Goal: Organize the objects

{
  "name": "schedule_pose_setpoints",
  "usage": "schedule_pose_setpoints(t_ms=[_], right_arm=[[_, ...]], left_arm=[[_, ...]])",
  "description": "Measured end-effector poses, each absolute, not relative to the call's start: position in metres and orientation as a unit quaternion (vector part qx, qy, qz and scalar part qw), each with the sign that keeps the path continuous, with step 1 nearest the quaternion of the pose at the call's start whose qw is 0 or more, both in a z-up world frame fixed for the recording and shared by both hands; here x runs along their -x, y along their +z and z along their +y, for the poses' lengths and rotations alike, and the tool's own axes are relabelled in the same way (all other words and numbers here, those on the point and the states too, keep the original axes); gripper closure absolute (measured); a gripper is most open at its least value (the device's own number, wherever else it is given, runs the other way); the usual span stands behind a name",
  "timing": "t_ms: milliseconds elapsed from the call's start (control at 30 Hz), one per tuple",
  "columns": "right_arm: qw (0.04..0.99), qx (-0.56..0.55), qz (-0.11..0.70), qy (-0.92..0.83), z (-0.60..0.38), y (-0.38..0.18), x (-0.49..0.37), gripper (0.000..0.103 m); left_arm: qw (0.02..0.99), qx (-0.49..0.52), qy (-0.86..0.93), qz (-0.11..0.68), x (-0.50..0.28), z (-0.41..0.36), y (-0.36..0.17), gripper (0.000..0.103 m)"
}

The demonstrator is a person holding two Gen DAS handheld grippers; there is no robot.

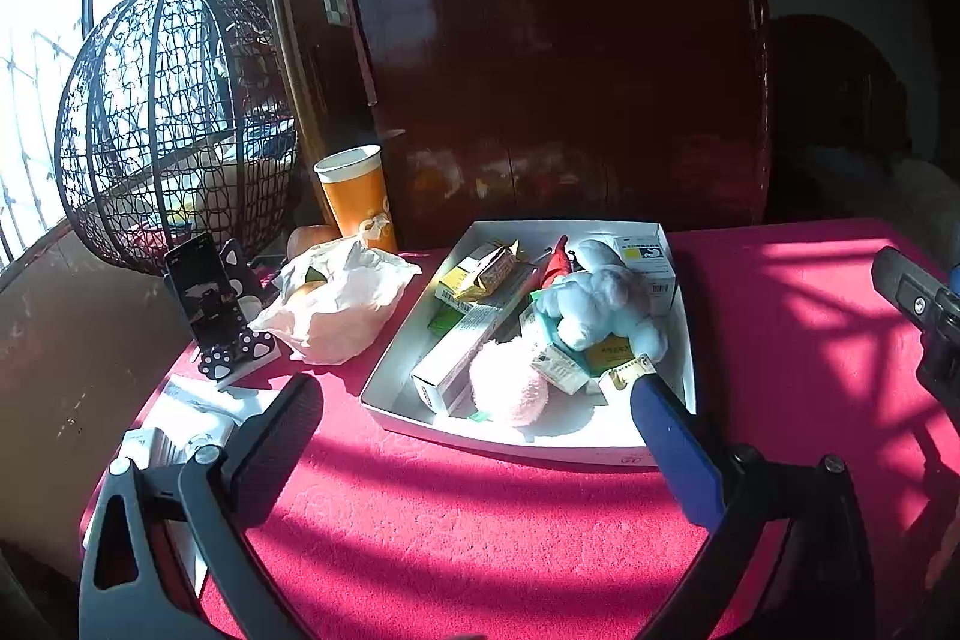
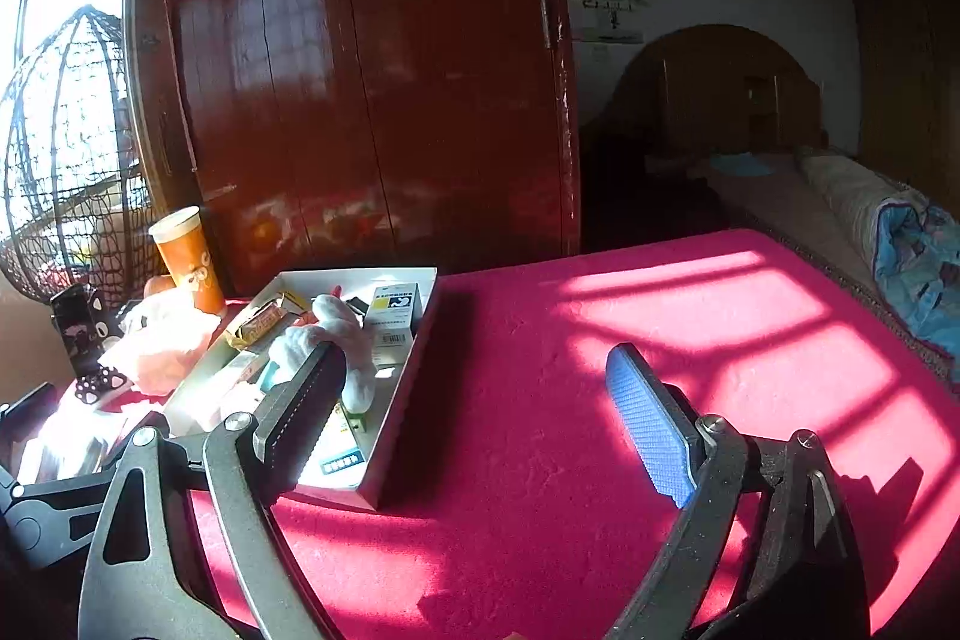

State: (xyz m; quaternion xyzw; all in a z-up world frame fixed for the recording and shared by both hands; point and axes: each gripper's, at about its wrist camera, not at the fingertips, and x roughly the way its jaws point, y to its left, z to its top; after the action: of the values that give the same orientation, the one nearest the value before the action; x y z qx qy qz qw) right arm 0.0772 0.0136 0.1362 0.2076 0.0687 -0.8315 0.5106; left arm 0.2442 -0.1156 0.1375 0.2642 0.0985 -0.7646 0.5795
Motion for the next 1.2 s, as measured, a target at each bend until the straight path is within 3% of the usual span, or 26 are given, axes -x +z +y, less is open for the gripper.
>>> schedule_pose_setpoints(t_ms=[200,567,1200], right_arm=[[0.514,-0.179,0.013,-0.839,0.053,0.149,-0.074,0.001],[0.537,-0.172,0.013,-0.826,0.087,0.14,-0.087,0.001],[0.532,-0.184,0.021,-0.826,0.093,0.131,-0.09,0.001]], left_arm=[[0.575,-0.248,-0.77,0.121,-0.255,-0.101,0.144,0.0],[0.576,-0.216,-0.777,0.138,-0.269,-0.068,0.156,0.0],[0.552,-0.252,-0.78,0.153,-0.263,-0.059,0.139,0.0]])
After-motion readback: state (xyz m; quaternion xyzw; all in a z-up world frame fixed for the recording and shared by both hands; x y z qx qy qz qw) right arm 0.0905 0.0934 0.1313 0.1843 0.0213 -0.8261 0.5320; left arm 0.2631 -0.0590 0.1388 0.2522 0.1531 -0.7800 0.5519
